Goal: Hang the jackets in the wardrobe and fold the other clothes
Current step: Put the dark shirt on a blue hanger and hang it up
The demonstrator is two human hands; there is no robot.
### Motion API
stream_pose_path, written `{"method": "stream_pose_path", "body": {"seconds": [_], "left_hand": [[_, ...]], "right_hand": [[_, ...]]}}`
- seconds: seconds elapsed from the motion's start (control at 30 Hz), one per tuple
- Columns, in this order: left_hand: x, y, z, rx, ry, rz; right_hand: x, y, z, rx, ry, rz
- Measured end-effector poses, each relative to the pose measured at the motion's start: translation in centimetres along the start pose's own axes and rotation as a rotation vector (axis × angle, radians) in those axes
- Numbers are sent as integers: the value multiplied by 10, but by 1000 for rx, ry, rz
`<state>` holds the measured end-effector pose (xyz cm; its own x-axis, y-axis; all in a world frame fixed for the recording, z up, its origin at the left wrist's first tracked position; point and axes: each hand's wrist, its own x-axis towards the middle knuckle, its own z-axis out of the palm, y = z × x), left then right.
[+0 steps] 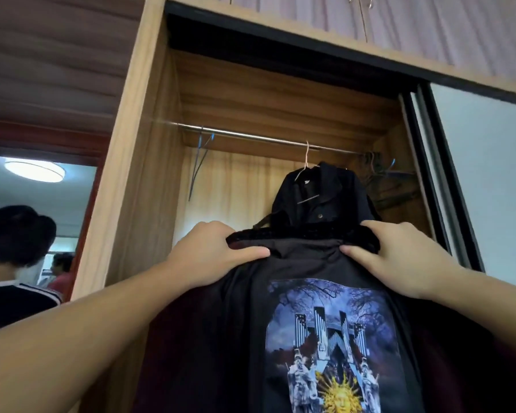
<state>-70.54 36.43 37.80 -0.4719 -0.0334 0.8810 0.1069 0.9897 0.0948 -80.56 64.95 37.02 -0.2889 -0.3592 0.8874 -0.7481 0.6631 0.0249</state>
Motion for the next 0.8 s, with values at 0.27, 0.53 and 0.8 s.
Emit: {"method": "stream_pose_path", "body": {"seconds": [0.27, 0.53, 0.8], "left_hand": [[33, -31, 18, 259, 59, -16], [67, -72, 17, 471, 83, -82], [137, -99, -16, 698, 88, -115]], "right_hand": [[53, 26, 86, 196, -105, -31], [114, 16, 167, 273, -93, -103], [195, -29, 217, 385, -155, -108]]}}
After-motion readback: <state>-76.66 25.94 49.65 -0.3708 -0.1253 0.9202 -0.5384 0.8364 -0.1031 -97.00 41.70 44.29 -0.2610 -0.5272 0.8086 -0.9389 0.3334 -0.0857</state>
